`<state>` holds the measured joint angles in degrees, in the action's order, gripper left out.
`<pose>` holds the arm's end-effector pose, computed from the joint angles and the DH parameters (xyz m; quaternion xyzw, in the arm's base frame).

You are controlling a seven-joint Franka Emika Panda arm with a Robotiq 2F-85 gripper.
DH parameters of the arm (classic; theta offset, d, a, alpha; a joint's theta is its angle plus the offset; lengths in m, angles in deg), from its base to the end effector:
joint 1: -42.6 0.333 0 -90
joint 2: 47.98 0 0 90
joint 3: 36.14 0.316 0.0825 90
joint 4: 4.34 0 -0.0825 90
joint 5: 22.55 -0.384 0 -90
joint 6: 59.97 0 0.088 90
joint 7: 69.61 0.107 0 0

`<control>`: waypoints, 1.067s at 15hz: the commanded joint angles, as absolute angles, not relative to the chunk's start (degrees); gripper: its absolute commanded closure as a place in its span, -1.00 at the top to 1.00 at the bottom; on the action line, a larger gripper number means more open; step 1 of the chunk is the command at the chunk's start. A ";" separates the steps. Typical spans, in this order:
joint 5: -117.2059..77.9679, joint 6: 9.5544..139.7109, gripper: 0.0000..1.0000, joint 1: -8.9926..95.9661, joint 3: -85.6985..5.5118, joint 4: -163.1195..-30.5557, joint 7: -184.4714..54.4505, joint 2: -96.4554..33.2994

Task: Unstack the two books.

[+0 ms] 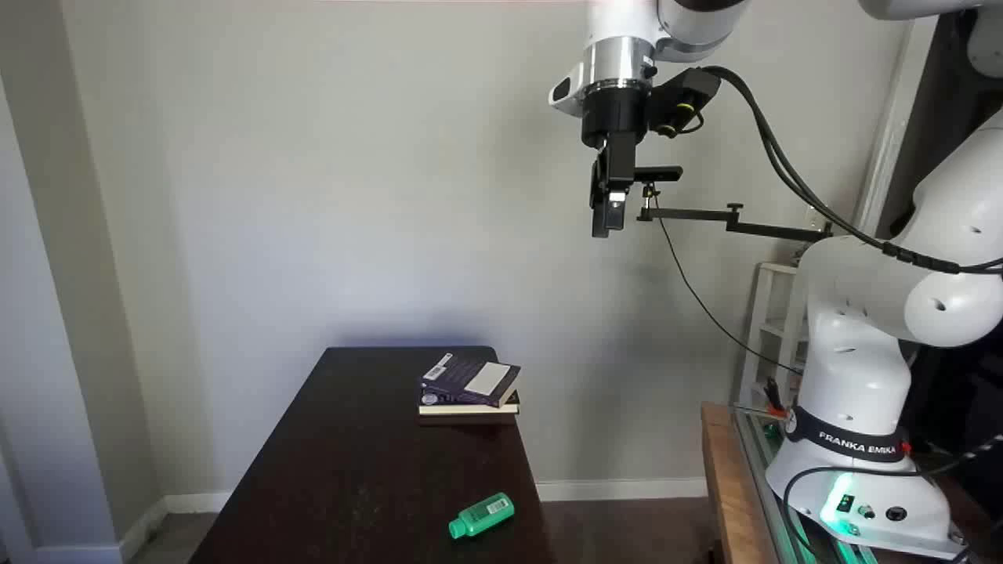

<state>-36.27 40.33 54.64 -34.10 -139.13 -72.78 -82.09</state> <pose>0.3549 0.1129 0.5452 -0.9864 -0.1245 0.0131 0.1068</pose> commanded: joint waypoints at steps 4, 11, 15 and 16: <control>-36.84 40.00 1.00 53.26 -33.05 -138.94 -73.35 -82.07; -32.88 48.48 1.00 48.49 -32.15 -140.19 -69.17 -77.34; -29.20 60.45 1.00 45.79 -31.52 -142.89 -67.27 -71.14; -27.77 63.36 1.00 45.21 -31.32 -143.00 -66.29 -68.43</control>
<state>-31.25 56.30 46.96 -32.76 -142.36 -69.31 -73.96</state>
